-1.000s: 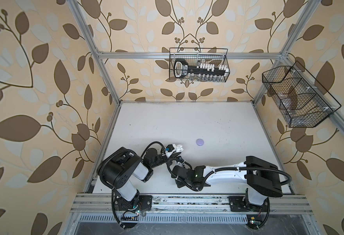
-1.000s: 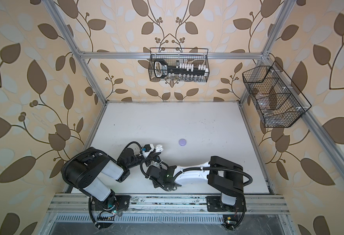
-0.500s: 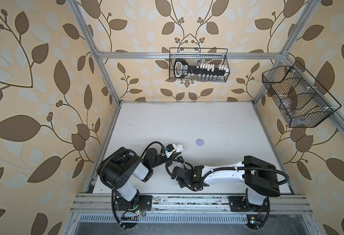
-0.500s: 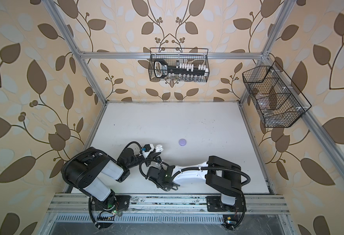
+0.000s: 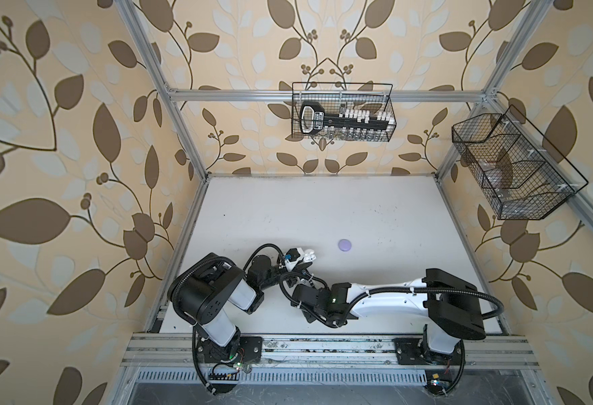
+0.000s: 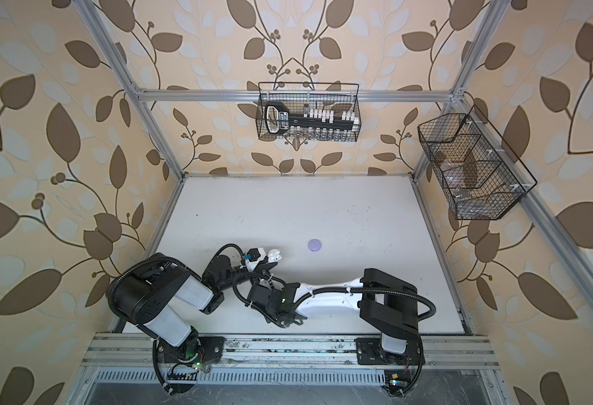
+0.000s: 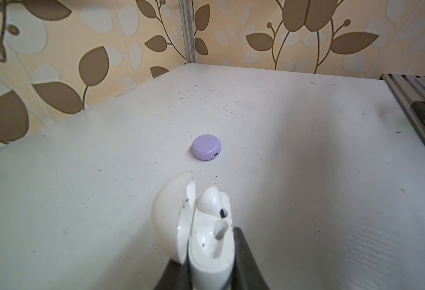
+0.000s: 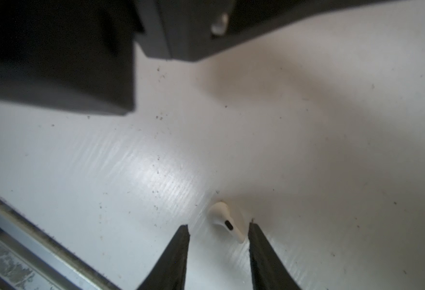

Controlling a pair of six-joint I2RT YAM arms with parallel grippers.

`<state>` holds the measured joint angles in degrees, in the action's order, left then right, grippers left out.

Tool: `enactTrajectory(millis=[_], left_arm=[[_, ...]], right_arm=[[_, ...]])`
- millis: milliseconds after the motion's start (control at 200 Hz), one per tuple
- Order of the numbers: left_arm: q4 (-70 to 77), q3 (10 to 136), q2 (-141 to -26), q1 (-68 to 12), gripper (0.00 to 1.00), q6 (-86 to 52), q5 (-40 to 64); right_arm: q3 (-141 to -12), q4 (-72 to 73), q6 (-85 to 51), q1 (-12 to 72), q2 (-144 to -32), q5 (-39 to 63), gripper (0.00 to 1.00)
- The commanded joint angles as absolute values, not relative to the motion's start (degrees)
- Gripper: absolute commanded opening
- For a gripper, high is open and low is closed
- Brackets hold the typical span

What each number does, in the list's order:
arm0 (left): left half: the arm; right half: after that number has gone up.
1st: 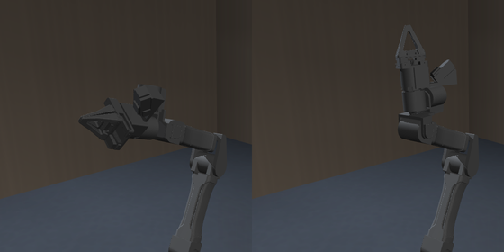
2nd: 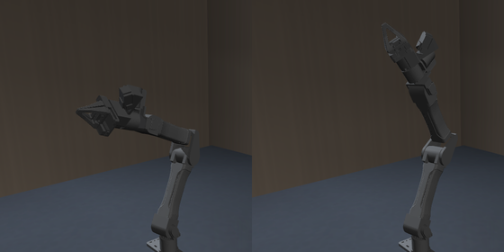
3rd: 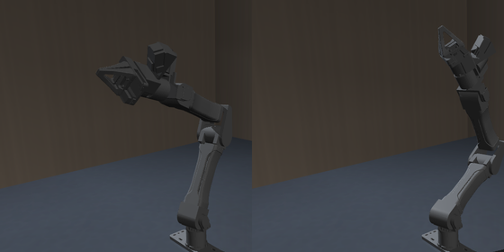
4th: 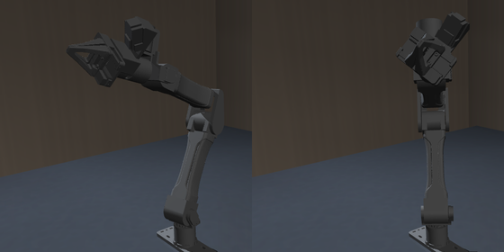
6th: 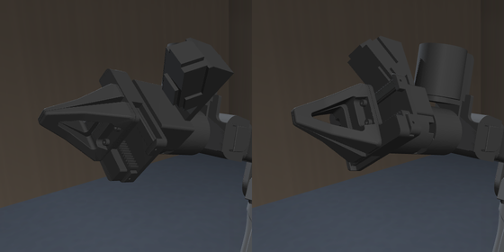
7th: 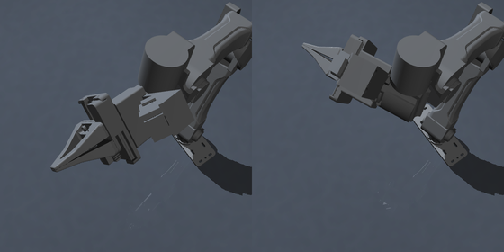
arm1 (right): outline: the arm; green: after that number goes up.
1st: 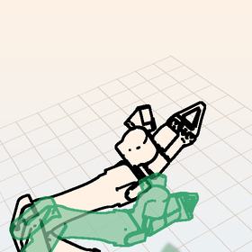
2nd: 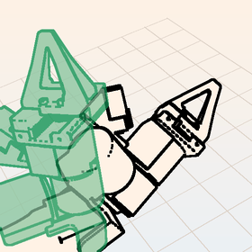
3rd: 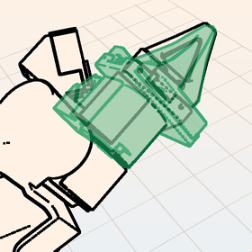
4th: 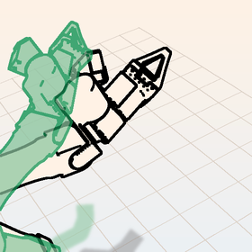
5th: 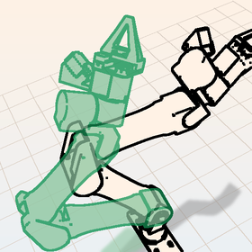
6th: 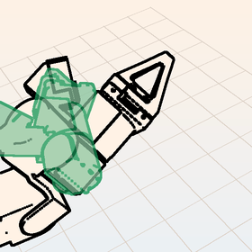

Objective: Insert wireless bluetooth earbuds into charging case
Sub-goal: Pick up the wireless bluetooth earbud from the bottom-center of the table.

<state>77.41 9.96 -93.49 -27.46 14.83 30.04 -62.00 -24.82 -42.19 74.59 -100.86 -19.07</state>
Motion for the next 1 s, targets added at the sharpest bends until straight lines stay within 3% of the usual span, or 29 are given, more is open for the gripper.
enactTrajectory(millis=[0,410,995], left_arm=[[81.4,10.3,-94.0,-26.7,0.07,15.0,31.3],[81.4,10.9,-94.2,-25.7,0.07,13.1,30.9],[81.4,14.2,-96.0,-19.9,0.07,4.9,28.7]], right_arm=[[-64.5,-27.2,-36.9,74.9,-101.7,-19.3,0.41],[-63.4,-23.1,-26.5,73.4,-102.5,-12.5,0.37],[-60.7,-20.2,-24.2,73.8,-102.2,-9.8,0.34]])
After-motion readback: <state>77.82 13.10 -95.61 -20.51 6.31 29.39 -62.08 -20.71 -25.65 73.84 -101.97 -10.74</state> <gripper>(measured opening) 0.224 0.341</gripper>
